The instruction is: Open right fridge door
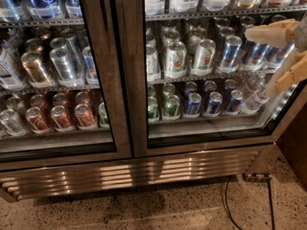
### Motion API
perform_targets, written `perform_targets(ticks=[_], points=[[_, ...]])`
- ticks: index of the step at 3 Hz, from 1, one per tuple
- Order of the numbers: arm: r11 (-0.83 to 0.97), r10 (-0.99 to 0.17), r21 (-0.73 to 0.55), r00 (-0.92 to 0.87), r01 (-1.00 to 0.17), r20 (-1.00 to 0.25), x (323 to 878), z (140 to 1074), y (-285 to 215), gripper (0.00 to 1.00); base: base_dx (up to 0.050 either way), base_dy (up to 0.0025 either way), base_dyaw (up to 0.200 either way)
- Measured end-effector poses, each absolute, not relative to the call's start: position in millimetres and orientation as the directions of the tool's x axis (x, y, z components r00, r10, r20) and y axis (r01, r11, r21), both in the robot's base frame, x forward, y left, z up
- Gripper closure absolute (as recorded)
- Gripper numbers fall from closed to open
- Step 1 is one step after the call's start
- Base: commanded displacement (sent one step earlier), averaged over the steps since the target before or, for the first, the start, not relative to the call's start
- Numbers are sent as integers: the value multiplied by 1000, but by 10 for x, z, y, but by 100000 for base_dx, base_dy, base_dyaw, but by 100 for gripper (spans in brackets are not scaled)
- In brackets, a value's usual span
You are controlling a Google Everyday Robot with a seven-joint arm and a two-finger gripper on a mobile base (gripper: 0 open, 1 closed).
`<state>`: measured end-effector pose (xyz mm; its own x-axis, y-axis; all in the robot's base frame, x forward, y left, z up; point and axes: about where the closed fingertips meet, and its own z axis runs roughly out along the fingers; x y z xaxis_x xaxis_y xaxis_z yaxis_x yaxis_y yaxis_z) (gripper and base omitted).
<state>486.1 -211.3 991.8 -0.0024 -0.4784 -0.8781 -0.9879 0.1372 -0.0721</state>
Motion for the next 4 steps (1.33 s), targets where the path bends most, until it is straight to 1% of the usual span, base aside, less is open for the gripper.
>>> perform_targets(ticks=[1,2,4], points=[[87,-351,-97,61,-991,-934,4908,10268,-1869,0,0,0,0],[53,-259,-152,133,-987,-957,4896,10680,-1687,0,0,0,0],[48,-249,-141,125,-989,-960,4954,10610,-1608,0,0,0,0]])
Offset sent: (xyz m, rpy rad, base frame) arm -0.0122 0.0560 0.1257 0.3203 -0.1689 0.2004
